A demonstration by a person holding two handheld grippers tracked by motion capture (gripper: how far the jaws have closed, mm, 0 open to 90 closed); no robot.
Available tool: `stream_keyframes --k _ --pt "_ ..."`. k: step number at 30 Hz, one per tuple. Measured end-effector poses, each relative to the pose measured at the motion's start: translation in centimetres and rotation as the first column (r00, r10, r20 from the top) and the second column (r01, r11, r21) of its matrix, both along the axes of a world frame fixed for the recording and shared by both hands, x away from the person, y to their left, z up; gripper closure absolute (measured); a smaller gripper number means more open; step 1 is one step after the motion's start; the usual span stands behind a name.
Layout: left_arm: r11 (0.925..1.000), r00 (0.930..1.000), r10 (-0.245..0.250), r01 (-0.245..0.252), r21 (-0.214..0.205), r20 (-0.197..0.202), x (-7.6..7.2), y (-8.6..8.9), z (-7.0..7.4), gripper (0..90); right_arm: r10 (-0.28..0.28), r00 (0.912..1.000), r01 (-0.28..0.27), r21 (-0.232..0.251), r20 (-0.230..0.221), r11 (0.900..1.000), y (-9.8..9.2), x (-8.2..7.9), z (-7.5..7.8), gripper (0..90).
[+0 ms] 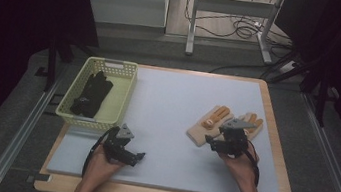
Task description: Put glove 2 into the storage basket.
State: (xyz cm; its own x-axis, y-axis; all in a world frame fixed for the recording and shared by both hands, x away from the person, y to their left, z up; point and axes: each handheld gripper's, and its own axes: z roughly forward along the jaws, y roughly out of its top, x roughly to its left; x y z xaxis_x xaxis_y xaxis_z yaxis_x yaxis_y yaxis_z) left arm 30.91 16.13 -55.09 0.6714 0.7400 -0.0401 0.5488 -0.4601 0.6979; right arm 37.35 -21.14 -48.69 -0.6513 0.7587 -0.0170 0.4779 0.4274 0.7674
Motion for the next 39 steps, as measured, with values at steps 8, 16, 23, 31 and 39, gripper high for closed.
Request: stream_keyframes --k 8,16,23,31,39 --pt "1.0000 1.0000 0.001 -0.001 -0.001 0.001 0.0 0.0 0.0 2.4 -0.094 0.9955 0.093 -0.059 -0.013 0.9939 1.8 5.0 -1.0 27.1" --pt "1.0000 1.0000 0.001 -0.001 -0.002 0.001 0.0 0.0 0.0 2.5 -0.094 0.9956 0.093 -0.171 -0.002 0.9809 3.1 6.8 -3.2 47.2" --pt "1.0000 1.0000 0.001 -0.001 -0.002 0.001 0.0 0.0 0.0 2.5 0.026 0.9995 -0.024 -0.102 0.016 0.9945 3.8 5.4 -1.7 63.4" --pt "1.0000 1.0000 0.001 -0.001 -0.002 0.001 0.0 0.0 0.0 2.7 0.255 0.9671 -0.253 -0.082 0.002 0.9639 7.7 2.6 -1.3 48.7" --pt "1.0000 1.0000 0.001 -0.001 -0.001 0.001 0.0 0.0 0.0 2.7 0.162 0.9868 -0.161 -0.052 0.009 0.9856 5.2 2.3 -0.1 52.7"
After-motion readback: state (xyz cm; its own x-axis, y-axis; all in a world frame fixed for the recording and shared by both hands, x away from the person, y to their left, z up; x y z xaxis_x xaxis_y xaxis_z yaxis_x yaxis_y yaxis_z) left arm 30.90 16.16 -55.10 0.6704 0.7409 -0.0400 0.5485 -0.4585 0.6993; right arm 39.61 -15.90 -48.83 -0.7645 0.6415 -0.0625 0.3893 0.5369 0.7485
